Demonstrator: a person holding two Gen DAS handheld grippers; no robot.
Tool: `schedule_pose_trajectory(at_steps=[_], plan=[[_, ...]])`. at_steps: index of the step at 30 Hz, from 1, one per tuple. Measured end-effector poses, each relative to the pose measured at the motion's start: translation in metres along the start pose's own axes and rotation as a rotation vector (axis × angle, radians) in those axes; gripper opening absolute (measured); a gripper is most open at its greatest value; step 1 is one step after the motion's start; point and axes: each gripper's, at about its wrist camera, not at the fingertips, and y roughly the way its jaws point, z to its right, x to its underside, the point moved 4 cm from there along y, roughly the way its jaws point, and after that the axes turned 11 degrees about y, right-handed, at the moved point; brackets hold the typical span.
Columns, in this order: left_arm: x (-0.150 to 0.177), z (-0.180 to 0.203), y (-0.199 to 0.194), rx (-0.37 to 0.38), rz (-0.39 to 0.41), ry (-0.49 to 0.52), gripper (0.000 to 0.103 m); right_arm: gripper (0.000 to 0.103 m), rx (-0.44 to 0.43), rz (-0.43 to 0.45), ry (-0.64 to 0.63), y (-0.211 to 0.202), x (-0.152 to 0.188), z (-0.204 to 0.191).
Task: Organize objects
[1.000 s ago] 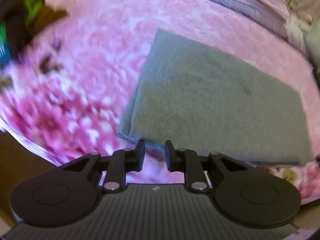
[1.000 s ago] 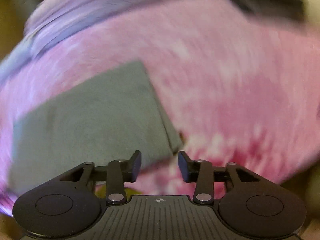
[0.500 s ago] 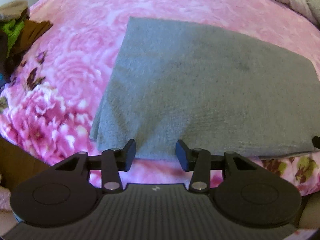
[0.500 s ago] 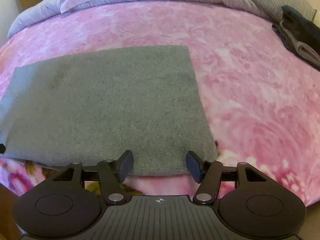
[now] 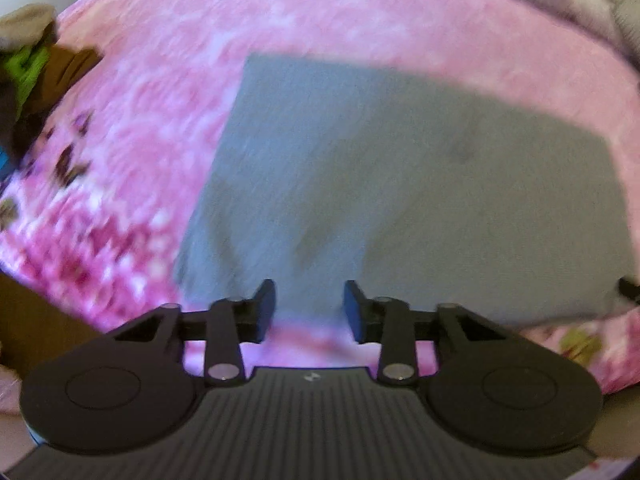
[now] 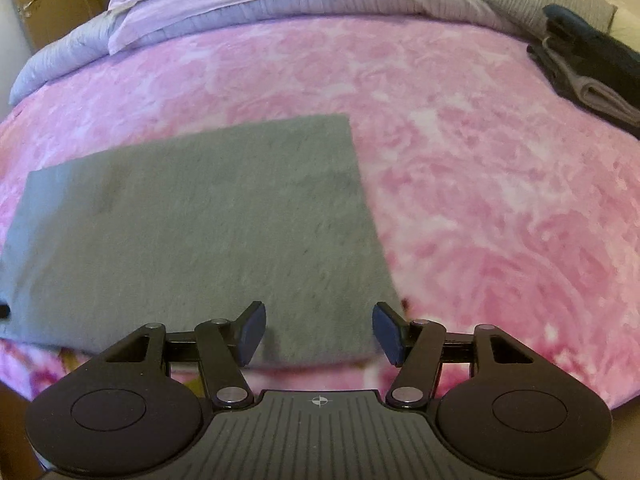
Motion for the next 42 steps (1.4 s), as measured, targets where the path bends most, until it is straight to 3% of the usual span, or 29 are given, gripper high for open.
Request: schedule_pose_trajectory(at_steps=[8,11,13,15,17,19,23,27,34,40,42], plan=[[-0.091,0.034,0.034,0.142,0.212,0.131,0.016,0.055,-0.017,0.097,0.021,0.010,-0.039,0.007],[-0.119,0.050,0.055,0.147,0.253,0.190,0.016,0.053,-0.054,0.137,0.006,0.028,-0.067,0.003],[-0.127,0.058,0.070,0.153,0.261,0.228,0.016,0.052,-0.073,0.117,-0.002,0.045,-0.077,0.001],[-0.122,0.064,0.085,0.135,0.237,0.265,0.016,0.052,-0.057,0.066,-0.019,0.061,-0.075,0.000],[-0.108,0.068,0.082,0.119,0.262,0.313,0.016,0.052,-0.047,0.039,-0.008,0.066,-0.064,0.007],[-0.079,0.069,0.077,0.126,0.221,0.331,0.016,0.052,-0.062,0.039,0.030,0.058,-0.050,0.018],[-0.011,0.072,0.048,0.082,0.239,0.369,0.015,0.053,-0.082,0.008,0.123,0.030,-0.016,0.043],[0.029,0.064,0.026,0.099,0.200,0.291,0.015,0.062,-0.119,-0.022,0.252,0.007,0.004,0.065],[0.015,0.018,0.006,0.089,0.192,0.102,0.017,0.062,-0.235,-0.005,0.479,0.004,0.003,0.091],[0.007,-0.016,0.019,0.082,0.162,0.028,0.017,0.062,-0.399,0.019,0.465,0.020,-0.001,0.092],[0.011,-0.026,0.025,0.103,0.149,-0.012,0.017,0.052,-0.451,0.011,0.482,0.020,0.006,0.096]])
